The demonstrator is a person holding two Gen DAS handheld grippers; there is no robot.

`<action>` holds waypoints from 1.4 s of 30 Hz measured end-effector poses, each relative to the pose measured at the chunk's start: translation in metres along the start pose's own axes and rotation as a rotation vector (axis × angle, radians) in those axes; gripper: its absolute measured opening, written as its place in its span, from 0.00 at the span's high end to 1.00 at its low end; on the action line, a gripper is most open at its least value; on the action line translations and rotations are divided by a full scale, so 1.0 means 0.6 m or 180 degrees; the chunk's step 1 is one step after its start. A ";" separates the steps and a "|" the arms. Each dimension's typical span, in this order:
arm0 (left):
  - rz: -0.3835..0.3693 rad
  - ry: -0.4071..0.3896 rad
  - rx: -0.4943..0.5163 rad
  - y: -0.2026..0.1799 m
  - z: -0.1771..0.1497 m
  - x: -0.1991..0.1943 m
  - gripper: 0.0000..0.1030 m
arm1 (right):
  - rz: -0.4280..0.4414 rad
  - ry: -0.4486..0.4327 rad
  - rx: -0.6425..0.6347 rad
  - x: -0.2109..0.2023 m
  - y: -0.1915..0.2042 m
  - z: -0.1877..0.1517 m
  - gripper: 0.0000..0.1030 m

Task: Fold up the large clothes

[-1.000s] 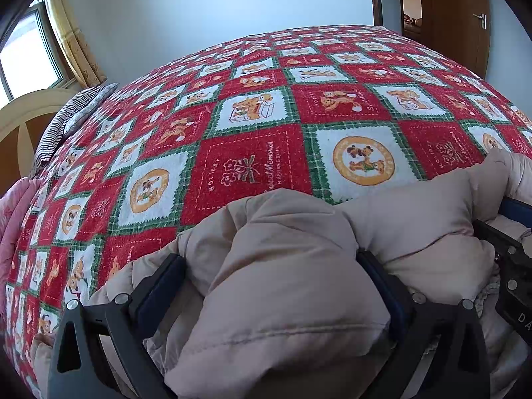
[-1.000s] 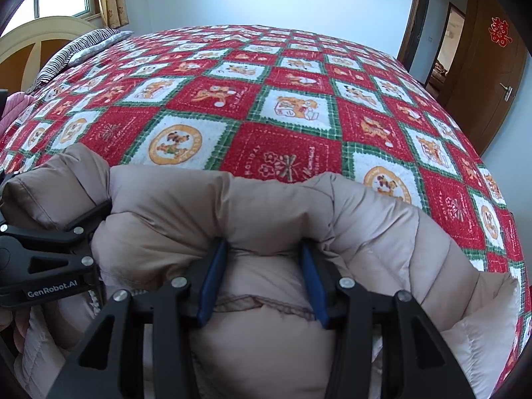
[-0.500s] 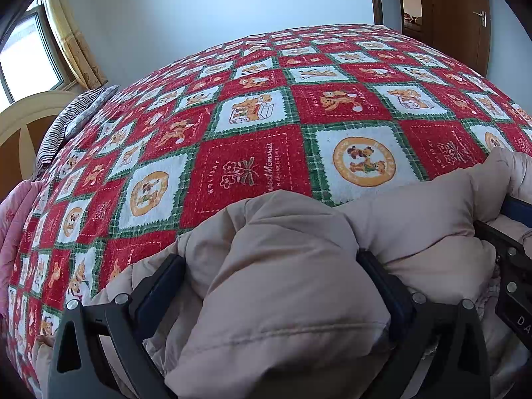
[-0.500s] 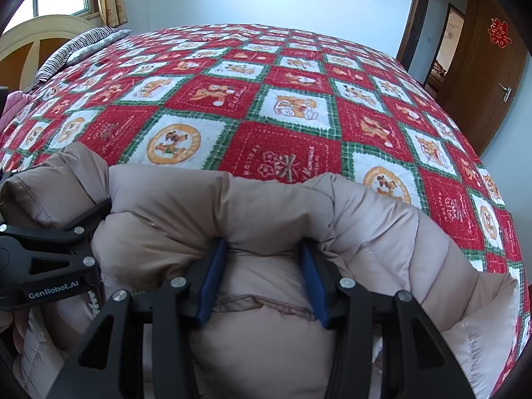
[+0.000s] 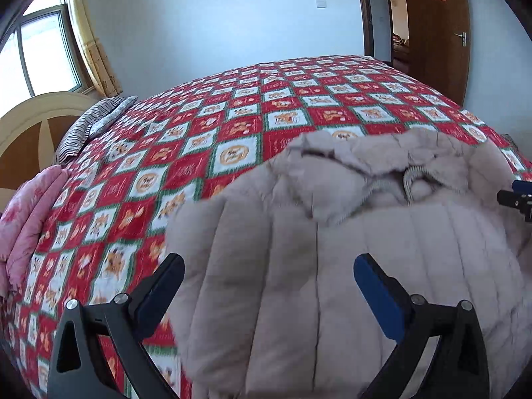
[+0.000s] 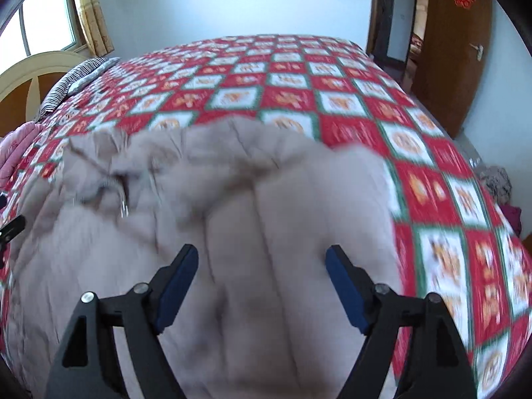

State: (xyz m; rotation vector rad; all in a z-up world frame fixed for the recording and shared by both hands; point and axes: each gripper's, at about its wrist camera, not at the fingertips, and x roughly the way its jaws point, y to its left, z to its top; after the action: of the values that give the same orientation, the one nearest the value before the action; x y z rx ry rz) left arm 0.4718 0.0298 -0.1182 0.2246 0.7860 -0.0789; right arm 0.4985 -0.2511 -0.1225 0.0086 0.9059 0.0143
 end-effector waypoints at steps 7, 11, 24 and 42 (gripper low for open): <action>0.0136 0.0203 0.0018 0.042 -0.193 -0.089 0.01 | -0.0010 0.0106 0.0308 -0.094 -0.073 -0.141 0.21; 0.0114 0.0285 -0.0033 0.054 -0.268 -0.127 0.01 | -0.0005 0.0124 0.0419 -0.144 -0.098 -0.210 0.20; -0.0353 0.0234 -0.0183 0.001 -0.387 -0.207 0.01 | 0.0059 0.0181 0.0461 -0.228 -0.069 -0.380 0.22; -0.0762 0.0108 -0.0048 0.007 -0.447 -0.256 0.75 | 0.0403 0.0132 0.0572 -0.274 -0.052 -0.460 0.81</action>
State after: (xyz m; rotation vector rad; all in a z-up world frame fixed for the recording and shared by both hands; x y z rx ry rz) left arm 0.1782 0.0938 -0.1921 0.1170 0.8445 -0.2956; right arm 0.1803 -0.2845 -0.1639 0.2336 0.9447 0.0512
